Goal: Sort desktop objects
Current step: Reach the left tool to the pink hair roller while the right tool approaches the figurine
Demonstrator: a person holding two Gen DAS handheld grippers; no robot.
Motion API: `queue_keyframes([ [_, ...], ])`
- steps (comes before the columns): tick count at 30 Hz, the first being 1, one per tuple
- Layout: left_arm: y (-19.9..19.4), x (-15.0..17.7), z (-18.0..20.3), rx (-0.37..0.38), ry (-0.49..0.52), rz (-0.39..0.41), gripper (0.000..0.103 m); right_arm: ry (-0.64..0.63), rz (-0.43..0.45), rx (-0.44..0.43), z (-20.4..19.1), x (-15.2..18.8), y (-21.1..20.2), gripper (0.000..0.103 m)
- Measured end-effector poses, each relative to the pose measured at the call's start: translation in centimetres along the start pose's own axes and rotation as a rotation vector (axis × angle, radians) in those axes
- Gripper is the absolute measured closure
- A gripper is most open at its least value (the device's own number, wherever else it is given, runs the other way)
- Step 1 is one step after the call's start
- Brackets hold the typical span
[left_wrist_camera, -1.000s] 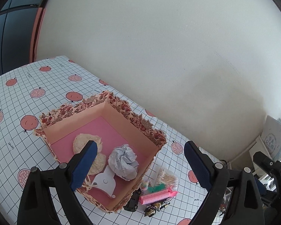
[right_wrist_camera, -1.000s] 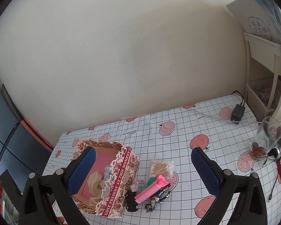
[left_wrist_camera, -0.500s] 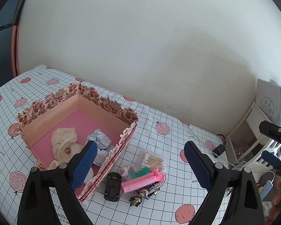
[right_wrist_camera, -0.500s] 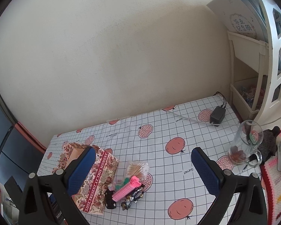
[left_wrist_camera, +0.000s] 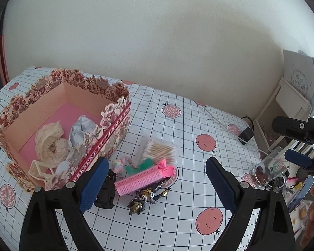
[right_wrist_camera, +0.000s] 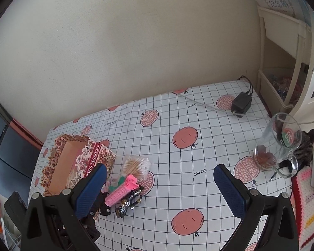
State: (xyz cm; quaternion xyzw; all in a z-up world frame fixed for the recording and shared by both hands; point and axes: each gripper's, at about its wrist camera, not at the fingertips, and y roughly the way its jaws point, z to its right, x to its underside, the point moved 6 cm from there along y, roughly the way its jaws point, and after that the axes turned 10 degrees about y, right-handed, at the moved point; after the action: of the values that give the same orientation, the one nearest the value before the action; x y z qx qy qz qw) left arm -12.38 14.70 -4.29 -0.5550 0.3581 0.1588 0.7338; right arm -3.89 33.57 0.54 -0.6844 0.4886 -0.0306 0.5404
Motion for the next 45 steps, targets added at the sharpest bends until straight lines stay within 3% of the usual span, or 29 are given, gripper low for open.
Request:
queue_keyframes([
  [6,2.8,2.1,0.7,0.01,0.005,-0.086,0.009,0.042,-0.052,0.037,2.2,0.5,2.4,0.0],
  [9,3.9,2.7,0.8,0.001,0.01,-0.112,0.009,0.09,-0.097,0.011,2.8,0.9,3.7,0.0],
  [17,4.2,2.9,-1.0,-0.037,-0.034,-0.12,0.009,0.103,-0.184,-0.018,2.0,2.8,6.6,0.0],
  [20,4.3,3.0,-1.7,-0.059,-0.056,-0.128,0.009,0.087,-0.217,-0.072,0.8,3.7,7.5,0.0],
  [23,4.4,3.2,-2.3,-0.091,-0.06,-0.136,0.009,0.159,-0.246,-0.165,0.3,4.5,8.5,0.0],
  [27,4.8,3.6,-2.6,-0.098,-0.071,-0.149,0.009,0.165,-0.244,-0.153,-0.1,5.2,9.3,0.003],
  [33,5.3,3.1,-2.3,-0.116,-0.011,-0.133,0.009,0.179,-0.269,-0.172,0.0,5.8,10.4,0.013],
  [36,5.8,3.0,-1.7,-0.148,0.067,-0.128,0.009,0.178,-0.287,-0.161,0.2,6.3,11.0,0.017],
  [45,7.7,3.1,-1.4,-0.138,0.121,-0.158,0.015,0.163,-0.306,-0.124,0.2,7.1,11.9,0.018],
])
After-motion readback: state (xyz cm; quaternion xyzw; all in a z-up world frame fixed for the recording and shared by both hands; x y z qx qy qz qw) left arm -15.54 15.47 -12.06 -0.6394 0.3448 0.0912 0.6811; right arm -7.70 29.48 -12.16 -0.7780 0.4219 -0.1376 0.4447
